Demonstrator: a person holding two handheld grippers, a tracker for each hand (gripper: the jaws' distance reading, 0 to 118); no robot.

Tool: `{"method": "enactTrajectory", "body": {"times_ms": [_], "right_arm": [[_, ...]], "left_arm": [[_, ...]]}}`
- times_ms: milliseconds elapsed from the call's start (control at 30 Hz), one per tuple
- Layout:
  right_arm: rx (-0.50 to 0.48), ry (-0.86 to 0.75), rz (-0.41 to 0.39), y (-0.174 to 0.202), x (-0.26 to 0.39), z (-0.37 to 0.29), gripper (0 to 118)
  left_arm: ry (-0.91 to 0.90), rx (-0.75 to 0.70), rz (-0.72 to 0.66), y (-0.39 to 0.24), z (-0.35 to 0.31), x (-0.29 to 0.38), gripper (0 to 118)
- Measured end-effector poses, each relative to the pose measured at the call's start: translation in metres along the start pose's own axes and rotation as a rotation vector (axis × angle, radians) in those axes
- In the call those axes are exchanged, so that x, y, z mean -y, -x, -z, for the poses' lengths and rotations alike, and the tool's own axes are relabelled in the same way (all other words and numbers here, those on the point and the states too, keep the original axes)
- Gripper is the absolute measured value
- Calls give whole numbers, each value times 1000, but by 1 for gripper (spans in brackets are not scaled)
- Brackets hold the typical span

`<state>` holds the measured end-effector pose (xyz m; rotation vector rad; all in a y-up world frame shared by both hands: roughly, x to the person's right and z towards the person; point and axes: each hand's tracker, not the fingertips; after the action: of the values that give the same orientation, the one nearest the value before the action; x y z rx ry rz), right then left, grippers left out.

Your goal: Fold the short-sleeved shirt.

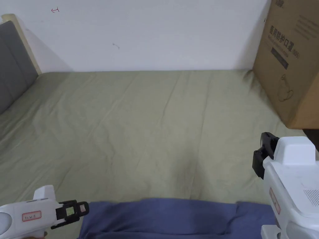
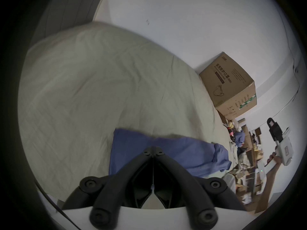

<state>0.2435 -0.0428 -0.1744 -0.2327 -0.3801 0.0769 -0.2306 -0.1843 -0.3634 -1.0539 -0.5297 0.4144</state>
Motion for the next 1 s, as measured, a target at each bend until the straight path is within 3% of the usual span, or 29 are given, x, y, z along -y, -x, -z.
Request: {"method": "enactTrajectory", "body": {"times_ms": [33,67,133,167,267,367,433,467,500,567,667,733,933,1000], "right_arm": [[1,9,0,1,2,2,0],[1,17,0,2,3,5,0],[1,32,-5,4,7,8,0],[2,39,-6,5,8,9,0],[4,62,-13,8,11,14,0],[12,70,-19,10,11,16,0],[18,70,-16,10,12,14,0],[21,72,-16,10,12,15,0],[24,74,-16,9,12,15,0],[28,80,-15,6,13,15,0],[41,87,-14,2,15,14,0],[45,86,-11,-2,15,13,0],[53,78,-3,-13,10,9,0],[51,68,5,-15,8,8,0]], "left_arm": [[18,-6,-27,7,3,2,22],[27,-38,-39,13,7,3,52],[27,-45,-30,21,12,6,93],[33,-46,-32,24,15,7,103],[40,-29,-46,27,23,11,105],[65,-27,-76,36,35,8,101],[80,-19,-87,40,44,9,80],[96,-10,-92,49,52,7,63],[111,2,-95,50,57,8,54],[159,15,-86,47,68,12,48],[154,-2,-52,57,83,11,13],[150,6,-81,57,87,14,9],[71,-81,72,31,53,8,5],[44,-62,25,28,36,2,5]]}}
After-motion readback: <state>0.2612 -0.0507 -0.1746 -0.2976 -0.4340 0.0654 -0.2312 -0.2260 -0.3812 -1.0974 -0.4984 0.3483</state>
